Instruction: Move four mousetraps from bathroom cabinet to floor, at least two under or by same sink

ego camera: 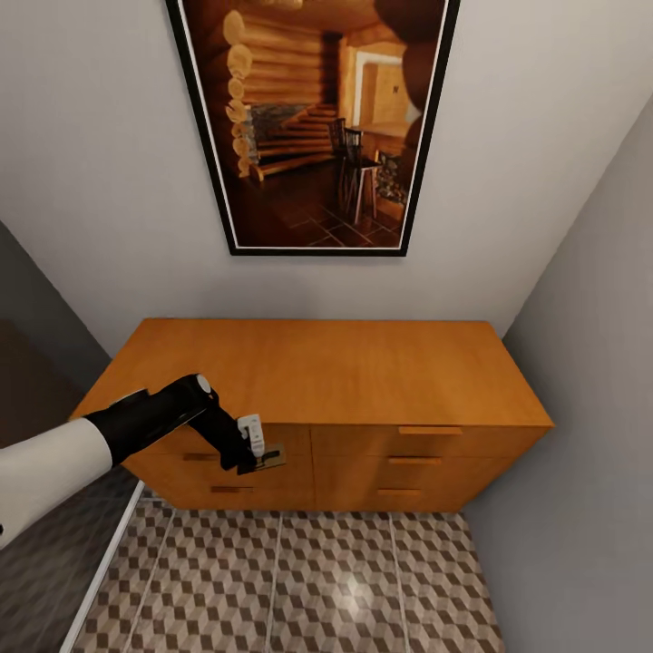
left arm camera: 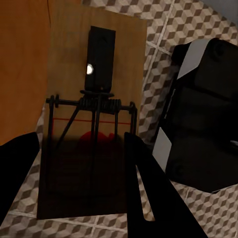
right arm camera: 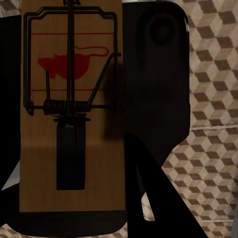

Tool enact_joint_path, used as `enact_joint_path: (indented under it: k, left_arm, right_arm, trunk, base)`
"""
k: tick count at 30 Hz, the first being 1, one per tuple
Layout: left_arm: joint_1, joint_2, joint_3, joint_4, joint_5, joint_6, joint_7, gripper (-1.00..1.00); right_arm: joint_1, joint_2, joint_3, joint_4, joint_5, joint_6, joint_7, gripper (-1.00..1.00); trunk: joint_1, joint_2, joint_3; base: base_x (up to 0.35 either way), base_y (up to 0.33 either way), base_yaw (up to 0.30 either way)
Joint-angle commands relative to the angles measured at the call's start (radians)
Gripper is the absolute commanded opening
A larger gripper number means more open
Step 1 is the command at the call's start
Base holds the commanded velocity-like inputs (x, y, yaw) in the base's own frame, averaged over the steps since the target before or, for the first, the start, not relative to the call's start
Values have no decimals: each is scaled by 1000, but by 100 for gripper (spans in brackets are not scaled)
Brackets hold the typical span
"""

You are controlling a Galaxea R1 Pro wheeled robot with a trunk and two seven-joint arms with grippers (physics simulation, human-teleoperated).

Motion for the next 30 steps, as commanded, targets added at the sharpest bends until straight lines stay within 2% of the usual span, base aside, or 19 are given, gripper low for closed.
enact_joint_path:
  k: [1, 20, 30]
  left_arm:
    - [-1, 0, -4, -2, 8, 7, 4, -100]
    - [0, -3, -4, 0, 7, 8, 8, -100]
    - [0, -3, -4, -4, 7, 8, 6, -100]
  right_arm:
    - [-1, 0, 8, 1, -13, -5, 2, -100]
    - [-1, -1, 8, 1, -13, -5, 2, -100]
    - [-1, -2, 8, 1, -13, -5, 2, -100]
  trunk:
    - [1, -2, -2]
    - [1, -2, -1]
    - [1, -2, 1]
  base:
    - [0, 0, 0]
    - [-8, 0, 0]
    - [-288, 0, 0]
